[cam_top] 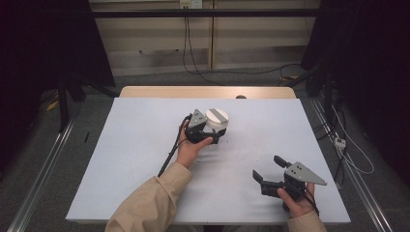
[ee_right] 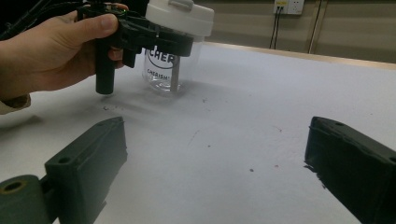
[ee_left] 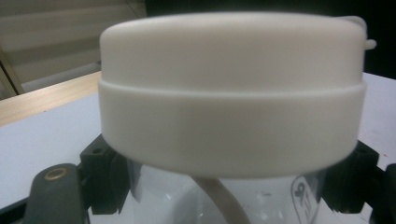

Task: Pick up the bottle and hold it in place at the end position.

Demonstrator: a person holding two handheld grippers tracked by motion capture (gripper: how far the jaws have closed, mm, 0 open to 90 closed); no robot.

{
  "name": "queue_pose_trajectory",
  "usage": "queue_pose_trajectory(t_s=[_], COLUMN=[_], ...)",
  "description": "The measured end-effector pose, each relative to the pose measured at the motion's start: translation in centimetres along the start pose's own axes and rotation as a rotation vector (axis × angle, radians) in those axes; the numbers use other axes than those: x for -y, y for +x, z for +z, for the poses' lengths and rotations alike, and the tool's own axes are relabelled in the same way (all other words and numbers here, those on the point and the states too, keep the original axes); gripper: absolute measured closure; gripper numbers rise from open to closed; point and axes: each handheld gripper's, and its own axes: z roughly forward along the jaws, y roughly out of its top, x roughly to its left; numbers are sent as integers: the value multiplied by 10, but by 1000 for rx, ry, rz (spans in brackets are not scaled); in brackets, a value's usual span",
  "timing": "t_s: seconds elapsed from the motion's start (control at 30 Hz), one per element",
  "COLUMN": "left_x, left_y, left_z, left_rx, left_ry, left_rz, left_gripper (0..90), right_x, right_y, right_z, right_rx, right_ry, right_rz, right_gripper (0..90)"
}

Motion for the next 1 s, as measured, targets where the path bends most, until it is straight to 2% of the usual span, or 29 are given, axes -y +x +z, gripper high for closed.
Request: queue_pose_trajectory(t_s=[0.37, 1.0], left_x=[5, 12], left_y=[-1, -4], left_z=[-13, -21], left_rx=[8, -1], left_ry=[5, 0], left_rz=[22, 50], left_gripper=[184, 184], right_x=[-4, -13], right_y=[10, 16], right_z=[11, 28], right_rx=[-28, -45], right_ry=[11, 12], right_rz=[-29, -26], right_gripper=[52, 52])
